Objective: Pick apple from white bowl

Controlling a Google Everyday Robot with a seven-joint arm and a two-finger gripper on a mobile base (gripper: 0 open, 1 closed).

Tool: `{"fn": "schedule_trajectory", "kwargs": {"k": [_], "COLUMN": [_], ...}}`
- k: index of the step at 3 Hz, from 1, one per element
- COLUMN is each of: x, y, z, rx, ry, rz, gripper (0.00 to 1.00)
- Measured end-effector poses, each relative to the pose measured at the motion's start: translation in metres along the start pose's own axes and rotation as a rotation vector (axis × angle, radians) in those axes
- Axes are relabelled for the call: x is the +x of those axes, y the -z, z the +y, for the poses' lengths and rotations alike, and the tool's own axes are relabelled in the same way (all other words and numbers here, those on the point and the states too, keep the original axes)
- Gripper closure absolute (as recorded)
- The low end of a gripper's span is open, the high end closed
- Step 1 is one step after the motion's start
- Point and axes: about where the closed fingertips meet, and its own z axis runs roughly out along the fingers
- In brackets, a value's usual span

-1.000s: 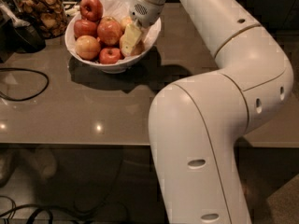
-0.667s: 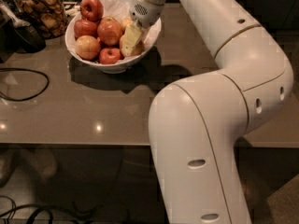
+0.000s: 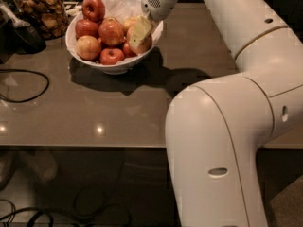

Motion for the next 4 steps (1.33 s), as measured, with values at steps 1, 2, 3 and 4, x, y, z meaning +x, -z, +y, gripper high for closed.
{"fn": "schedule_trajectory", "kwargs": {"k": [1,2,3,4], "x": [0.009,0.012,-0.001,-0.023], "y": [0.028,0.051,0.082,0.107], "z": [-0.003,-0.001,0.021,0.045], "rx": [-0.013,-0.029,-0.067,-0.069], "ry": [-0.038,-0.045,0.022,0.091], "rz": [-0.076,-0.133,-0.203,-0.251], "gripper": [1.00,1.00,1.00,1.00]}}
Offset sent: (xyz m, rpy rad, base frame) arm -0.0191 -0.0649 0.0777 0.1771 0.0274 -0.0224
